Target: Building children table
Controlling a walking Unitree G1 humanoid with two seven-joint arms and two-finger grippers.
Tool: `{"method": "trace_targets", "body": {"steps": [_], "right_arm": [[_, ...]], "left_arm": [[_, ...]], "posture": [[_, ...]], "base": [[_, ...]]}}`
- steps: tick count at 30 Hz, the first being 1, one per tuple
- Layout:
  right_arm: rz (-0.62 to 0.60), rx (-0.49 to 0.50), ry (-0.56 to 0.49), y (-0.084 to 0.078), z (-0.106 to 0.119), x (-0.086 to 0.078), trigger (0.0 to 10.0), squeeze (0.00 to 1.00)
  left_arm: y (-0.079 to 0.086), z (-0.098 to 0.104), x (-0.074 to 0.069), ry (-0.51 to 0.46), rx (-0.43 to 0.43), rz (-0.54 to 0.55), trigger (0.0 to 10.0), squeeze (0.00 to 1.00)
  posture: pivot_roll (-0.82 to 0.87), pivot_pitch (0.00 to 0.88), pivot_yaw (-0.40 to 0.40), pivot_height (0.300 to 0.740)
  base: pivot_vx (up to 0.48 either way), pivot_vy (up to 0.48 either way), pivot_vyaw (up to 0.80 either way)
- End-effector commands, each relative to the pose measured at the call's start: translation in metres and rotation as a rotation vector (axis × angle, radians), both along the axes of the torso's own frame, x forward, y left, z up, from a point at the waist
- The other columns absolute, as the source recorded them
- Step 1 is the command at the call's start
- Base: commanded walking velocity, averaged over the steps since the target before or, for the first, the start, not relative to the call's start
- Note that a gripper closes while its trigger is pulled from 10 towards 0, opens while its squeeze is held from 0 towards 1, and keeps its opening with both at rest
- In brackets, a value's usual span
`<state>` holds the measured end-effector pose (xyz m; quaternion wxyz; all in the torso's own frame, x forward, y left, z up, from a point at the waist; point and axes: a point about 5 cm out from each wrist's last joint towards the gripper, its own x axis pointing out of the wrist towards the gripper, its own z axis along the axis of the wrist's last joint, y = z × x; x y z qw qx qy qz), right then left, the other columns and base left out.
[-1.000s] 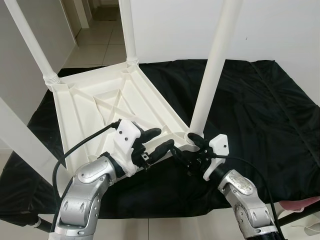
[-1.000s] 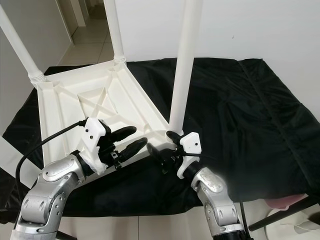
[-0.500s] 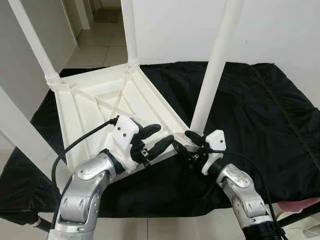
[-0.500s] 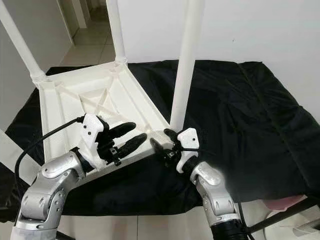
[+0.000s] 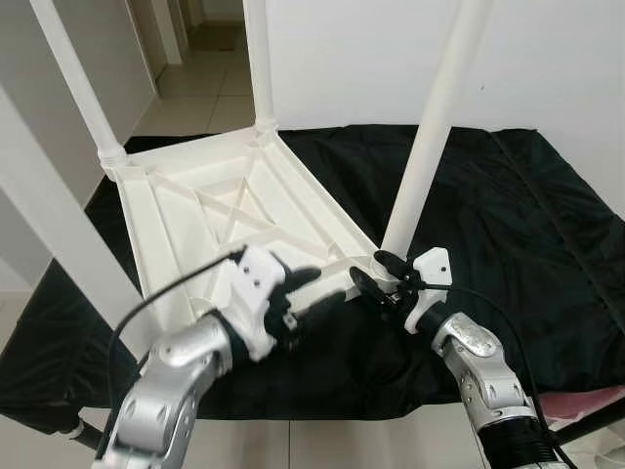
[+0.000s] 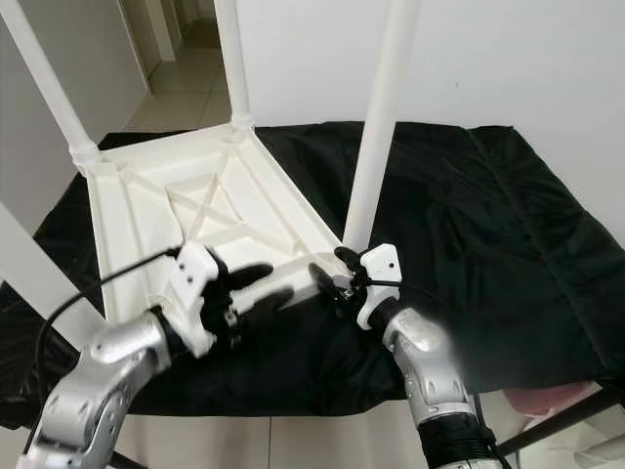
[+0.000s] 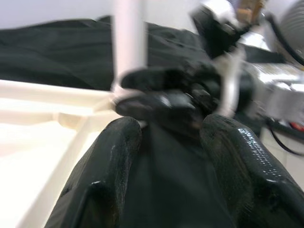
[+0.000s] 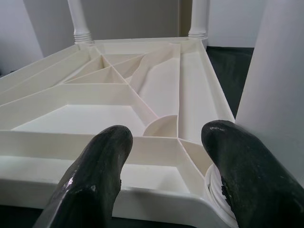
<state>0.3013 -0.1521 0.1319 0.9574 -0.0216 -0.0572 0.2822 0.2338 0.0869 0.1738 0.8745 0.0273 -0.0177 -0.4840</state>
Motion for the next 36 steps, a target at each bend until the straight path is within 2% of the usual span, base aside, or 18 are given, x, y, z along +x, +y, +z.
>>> {"method": "trace_targets", "body": {"steps": [1, 3, 6, 8, 10, 14, 18, 23, 25, 27, 28, 31, 33, 36], "right_arm": [[-0.041, 0.003, -0.014, -0.006, 0.002, 0.004, 10.0, 0.0], [-0.065, 0.007, -0.016, -0.009, 0.002, 0.005, 10.0, 0.0], [-0.083, 0.009, -0.018, -0.012, 0.002, 0.006, 10.0, 0.0], [-0.127, 0.015, -0.022, -0.019, 0.002, 0.009, 10.0, 0.0], [-0.127, 0.015, -0.022, -0.019, 0.002, 0.009, 10.0, 0.0], [-0.213, 0.03, -0.039, -0.031, 0.005, 0.018, 10.0, 0.0], [-0.242, 0.032, -0.04, -0.035, 0.005, 0.021, 10.0, 0.0], [-0.251, 0.035, -0.039, -0.036, 0.004, 0.024, 10.0, 0.0], [-0.252, 0.037, -0.046, -0.035, 0.005, 0.026, 10.0, 0.0], [-0.252, 0.037, -0.046, -0.035, 0.005, 0.026, 10.0, 0.0], [-0.252, 0.036, -0.049, -0.035, 0.005, 0.028, 10.0, 0.0], [-0.253, 0.037, -0.052, -0.035, 0.004, 0.029, 10.0, 0.0], [-0.254, 0.044, -0.06, -0.034, 0.005, 0.032, 10.0, 0.0], [-0.256, 0.052, -0.066, -0.032, 0.006, 0.033, 10.0, 0.0]], "left_arm": [[-0.002, -0.002, -0.007, -0.005, 0.035, -0.08, 10.0, 0.0], [0.004, -0.003, -0.016, 0.002, 0.054, -0.101, 10.0, 0.0], [0.008, -0.004, -0.02, 0.011, 0.061, -0.102, 10.0, 0.0], [0.017, -0.004, -0.025, 0.018, 0.093, -0.082, 10.0, 0.0], [0.017, -0.004, -0.025, 0.018, 0.093, -0.082, 10.0, 0.0], [0.041, -0.004, -0.04, 0.051, 0.194, -0.063, 10.0, 0.0], [0.05, -0.002, -0.048, 0.085, 0.215, -0.073, 10.0, 0.0], [0.058, -0.002, -0.055, 0.106, 0.271, -0.086, 10.0, 0.0], [0.073, -0.003, -0.063, 0.133, 0.361, -0.088, 10.0, 0.0], [0.073, -0.003, -0.063, 0.133, 0.361, -0.088, 10.0, 0.0], [0.08, -0.001, -0.065, 0.145, 0.395, -0.083, 10.0, 0.0], [0.086, 0.001, -0.068, 0.165, 0.413, -0.086, 10.0, 0.0], [0.099, 0.004, -0.074, 0.209, 0.46, -0.088, 10.0, 0.0], [0.11, 0.006, -0.072, 0.219, 0.47, -0.041, 10.0, 0.0]], "posture": [[-0.04, 0.036, 0.04, 0.74], [-0.03, 0.043, 0.042, 0.74], [-0.02, 0.049, 0.038, 0.74], [-0.01, 0.052, 0.035, 0.74], [-0.01, 0.052, 0.035, 0.74], [0.02, 0.057, 0.015, 0.74], [0.04, 0.058, 0.01, 0.74], [0.06, 0.059, 0.008, 0.74], [0.06, 0.058, 0.01, 0.74], [0.06, 0.058, 0.01, 0.74], [0.06, 0.058, 0.01, 0.74], [0.08, 0.054, 0.014, 0.74], [0.08, 0.053, 0.017, 0.74], [0.08, 0.049, 0.025, 0.74]], "base": [[0.0, 0.0, 0.0], [0.0, 0.0, 0.0], [0.0, 0.0, 0.0], [0.0, 0.0, 0.0], [0.0, 0.0, 0.0], [0.0, 0.0, 0.0], [0.0, 0.0, 0.0], [0.0, 0.0, 0.0], [0.0, 0.0, 0.0], [0.0, 0.0, 0.0], [0.0, 0.0, 0.0], [0.0, 0.0, 0.0], [0.0, 0.0, 0.0], [0.0, 0.0, 0.0]]}}
